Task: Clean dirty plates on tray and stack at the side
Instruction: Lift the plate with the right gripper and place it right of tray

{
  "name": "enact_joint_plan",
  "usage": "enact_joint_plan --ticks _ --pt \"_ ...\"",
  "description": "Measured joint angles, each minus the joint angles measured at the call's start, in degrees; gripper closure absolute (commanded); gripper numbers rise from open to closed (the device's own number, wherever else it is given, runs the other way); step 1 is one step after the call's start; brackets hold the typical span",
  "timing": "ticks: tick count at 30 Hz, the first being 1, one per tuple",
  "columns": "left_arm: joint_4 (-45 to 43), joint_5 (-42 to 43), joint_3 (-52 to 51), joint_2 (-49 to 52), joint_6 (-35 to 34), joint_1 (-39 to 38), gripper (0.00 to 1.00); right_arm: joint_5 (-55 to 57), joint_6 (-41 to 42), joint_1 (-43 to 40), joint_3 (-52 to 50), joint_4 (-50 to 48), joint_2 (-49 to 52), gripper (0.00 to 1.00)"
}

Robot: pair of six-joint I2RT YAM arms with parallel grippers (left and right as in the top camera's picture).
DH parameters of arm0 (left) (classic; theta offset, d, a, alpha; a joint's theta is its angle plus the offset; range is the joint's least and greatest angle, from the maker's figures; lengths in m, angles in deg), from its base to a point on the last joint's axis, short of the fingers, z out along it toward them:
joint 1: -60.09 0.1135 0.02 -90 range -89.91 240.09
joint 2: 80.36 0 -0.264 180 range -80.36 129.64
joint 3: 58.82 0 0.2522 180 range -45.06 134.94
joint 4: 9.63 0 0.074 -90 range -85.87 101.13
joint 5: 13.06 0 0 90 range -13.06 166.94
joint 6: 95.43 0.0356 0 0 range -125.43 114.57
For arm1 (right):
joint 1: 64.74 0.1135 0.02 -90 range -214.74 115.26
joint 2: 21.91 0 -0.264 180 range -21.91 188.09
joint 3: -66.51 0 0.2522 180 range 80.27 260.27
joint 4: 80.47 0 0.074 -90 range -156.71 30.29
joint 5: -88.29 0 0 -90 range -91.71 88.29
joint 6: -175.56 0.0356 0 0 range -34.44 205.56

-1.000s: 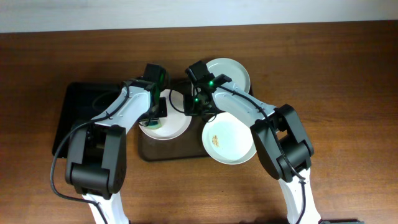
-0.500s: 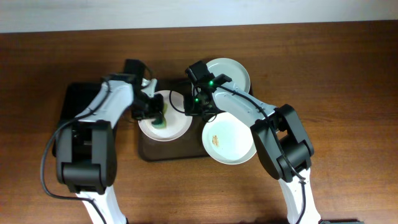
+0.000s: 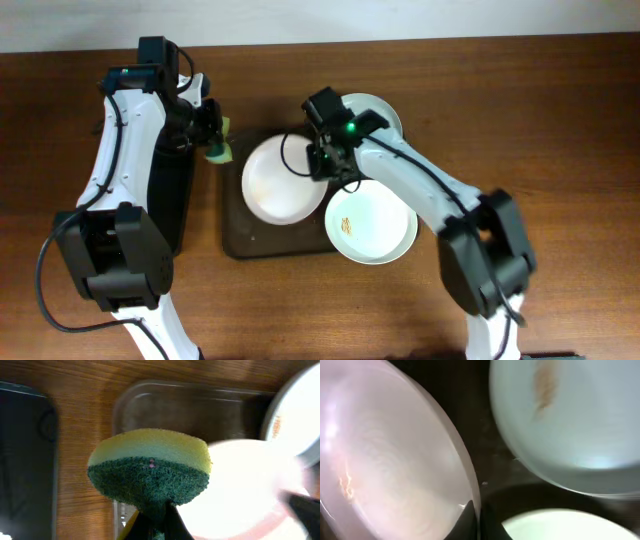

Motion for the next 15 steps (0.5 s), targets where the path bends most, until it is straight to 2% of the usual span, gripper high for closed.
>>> enact_joint_plan --ticks 4,9,11,15 --pt "-0.1 -4.3 0.0 0.0 0.0 0.0 0.99 16.1 -0.4 4.4 0.0 2.3 -6.1 0.96" --pt "-0.3 -5.6 0.0 0.0 0.1 0.0 0.99 42.2 -0.8 14.0 0.0 2.6 -6.3 0.96" --pt "-0.3 -5.7 0.0 0.0 0.2 0.0 0.99 56.0 0.3 19.1 0.0 2.6 -6.3 0.96" --pt "-0.6 -5.7 0.0 0.0 0.2 0.0 0.99 73.5 2.4 23.7 0.0 2.4 -6.3 0.96"
